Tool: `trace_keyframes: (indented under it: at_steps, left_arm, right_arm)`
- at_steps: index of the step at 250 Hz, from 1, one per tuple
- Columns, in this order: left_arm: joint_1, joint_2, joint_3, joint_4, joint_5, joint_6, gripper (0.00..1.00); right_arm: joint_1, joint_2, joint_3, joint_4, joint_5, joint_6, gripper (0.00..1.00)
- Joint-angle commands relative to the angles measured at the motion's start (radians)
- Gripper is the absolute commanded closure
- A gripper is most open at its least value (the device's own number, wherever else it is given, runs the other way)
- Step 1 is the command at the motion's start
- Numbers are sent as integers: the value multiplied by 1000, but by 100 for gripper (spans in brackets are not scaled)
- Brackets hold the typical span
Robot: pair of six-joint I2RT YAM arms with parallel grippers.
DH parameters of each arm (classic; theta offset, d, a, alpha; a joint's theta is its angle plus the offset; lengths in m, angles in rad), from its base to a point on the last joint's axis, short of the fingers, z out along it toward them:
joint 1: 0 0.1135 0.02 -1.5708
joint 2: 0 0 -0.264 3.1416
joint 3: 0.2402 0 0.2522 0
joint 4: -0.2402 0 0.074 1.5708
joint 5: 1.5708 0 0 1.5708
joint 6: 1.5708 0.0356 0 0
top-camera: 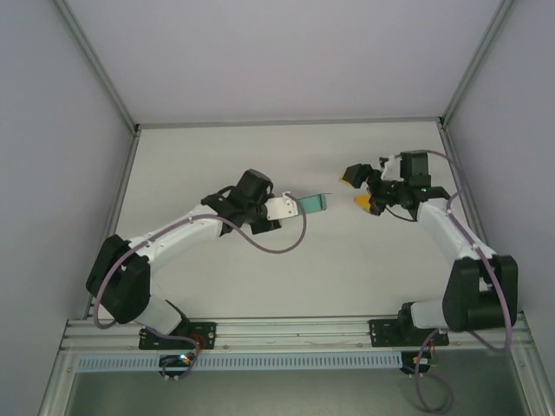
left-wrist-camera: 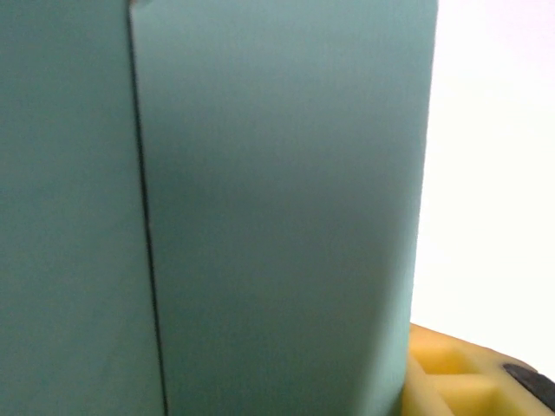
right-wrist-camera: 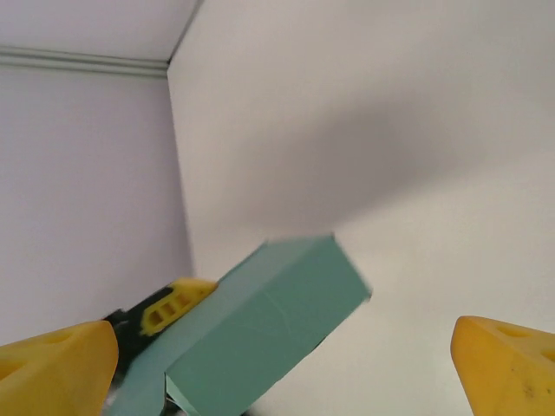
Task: Assemble paper box
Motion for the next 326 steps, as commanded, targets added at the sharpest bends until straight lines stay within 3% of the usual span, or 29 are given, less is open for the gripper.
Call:
trace_keyframes:
  at_steps: [1, 23, 36, 77, 112, 138, 154, 196, 220, 290, 326]
  left_arm:
    - [39, 17, 67, -305, 140, 32, 56]
    - [75, 67, 115, -375, 161, 17, 57]
    - [91, 98, 146, -411, 169, 12, 57]
    - [101, 166, 213, -484, 170, 27, 57]
    - [100, 222, 256, -525, 161, 32, 57]
    - [99, 257, 270, -534, 155, 24, 57]
    - [98, 274, 275, -539, 153, 22, 57]
    - [92, 303, 287, -543, 153, 18, 57]
    - [87, 310, 289, -542, 153, 18, 56]
    - [81, 310, 294, -543, 159, 21, 57]
    - [78, 315, 299, -544, 154, 15, 56]
  right_arm:
    - [4, -99, -40, 95, 135, -343, 0]
    - [7, -182, -156, 340, 48, -458, 0]
    - [7, -215, -191, 389, -12, -512, 0]
    - [50, -193, -84, 140, -110, -748, 0]
    - [146, -133, -38, 45, -73, -881, 2]
    - [254, -67, 27, -81, 45, -1014, 8]
    - [286, -15, 67, -123, 105, -1036, 12]
    - [308, 68, 118, -181, 93, -1097, 24]
    - [335, 115, 123, -194, 74, -1154, 24]
    - [345, 235, 195, -179, 133, -1133, 28]
    - [347, 268, 218, -195, 137, -1145, 46]
